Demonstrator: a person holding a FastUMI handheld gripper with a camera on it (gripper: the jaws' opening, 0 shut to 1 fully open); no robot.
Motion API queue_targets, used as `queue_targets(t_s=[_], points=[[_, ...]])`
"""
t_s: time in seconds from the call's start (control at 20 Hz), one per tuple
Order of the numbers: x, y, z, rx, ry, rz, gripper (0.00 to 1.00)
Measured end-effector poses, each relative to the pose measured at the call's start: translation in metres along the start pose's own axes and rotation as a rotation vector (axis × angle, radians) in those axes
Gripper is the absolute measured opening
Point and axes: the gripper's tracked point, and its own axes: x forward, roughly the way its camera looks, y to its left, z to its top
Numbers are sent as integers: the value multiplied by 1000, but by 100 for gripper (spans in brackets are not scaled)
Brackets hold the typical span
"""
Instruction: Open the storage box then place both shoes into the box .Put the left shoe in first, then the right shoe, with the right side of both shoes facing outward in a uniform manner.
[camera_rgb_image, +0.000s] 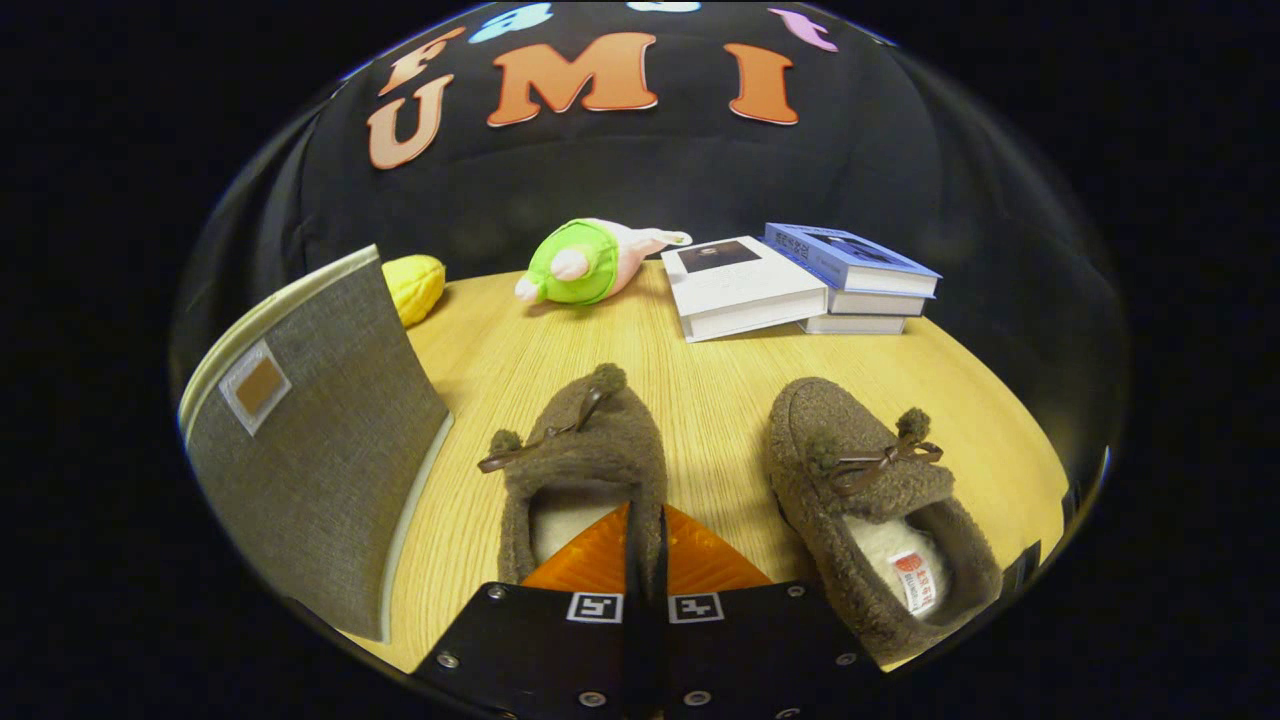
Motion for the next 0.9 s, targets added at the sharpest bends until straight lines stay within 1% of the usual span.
queue_targets(t_s=[0.1, 0.4, 0.75, 0.9], points=[[-8, 7, 9, 67, -17, 36, 1], [-35, 30, 38, 130, -70, 73, 1], [-88, 65, 103, 185, -196, 94, 1], [-110, 92, 128, 184, -246, 124, 1]])
